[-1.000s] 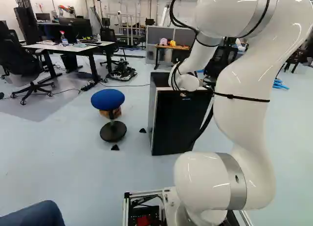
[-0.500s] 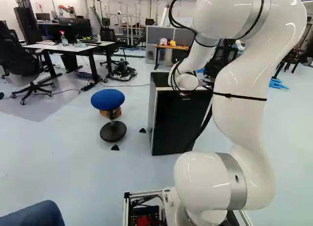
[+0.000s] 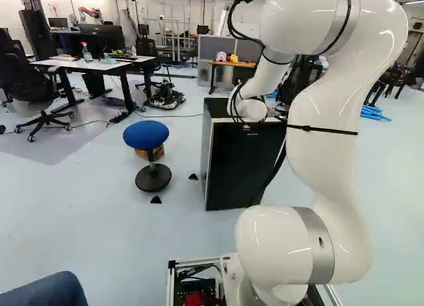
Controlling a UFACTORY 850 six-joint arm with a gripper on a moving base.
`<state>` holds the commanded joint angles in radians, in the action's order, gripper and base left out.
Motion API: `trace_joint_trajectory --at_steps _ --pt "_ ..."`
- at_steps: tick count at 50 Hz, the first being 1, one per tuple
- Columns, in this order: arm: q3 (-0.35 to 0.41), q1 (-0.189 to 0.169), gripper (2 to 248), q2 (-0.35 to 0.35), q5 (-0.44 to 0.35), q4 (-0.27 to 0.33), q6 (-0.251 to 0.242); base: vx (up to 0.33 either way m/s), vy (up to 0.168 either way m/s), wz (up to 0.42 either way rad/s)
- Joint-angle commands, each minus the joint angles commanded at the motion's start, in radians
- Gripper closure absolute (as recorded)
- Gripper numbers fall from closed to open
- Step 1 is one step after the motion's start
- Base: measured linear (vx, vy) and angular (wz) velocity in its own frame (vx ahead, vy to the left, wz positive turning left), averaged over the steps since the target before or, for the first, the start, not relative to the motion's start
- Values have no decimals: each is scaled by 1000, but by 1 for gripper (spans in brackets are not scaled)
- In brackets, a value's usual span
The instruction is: Grab a drink from the fridge
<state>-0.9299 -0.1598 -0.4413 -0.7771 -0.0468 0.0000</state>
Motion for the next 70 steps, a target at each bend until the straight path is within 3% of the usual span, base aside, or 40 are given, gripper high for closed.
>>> trace_joint_trajectory --at_steps 61,62,66,67,70 --pt "-69 5 3 -54 3 -12 0 0 0 0" --pt "-69 5 22 -54 3 -12 0 0 0 0" --pt "-69 5 22 -54 3 -12 0 0 0 0" --pt "-69 5 61 -54 3 -12 0 0 0 0" --pt "-69 5 61 -54 3 -12 0 0 0 0"
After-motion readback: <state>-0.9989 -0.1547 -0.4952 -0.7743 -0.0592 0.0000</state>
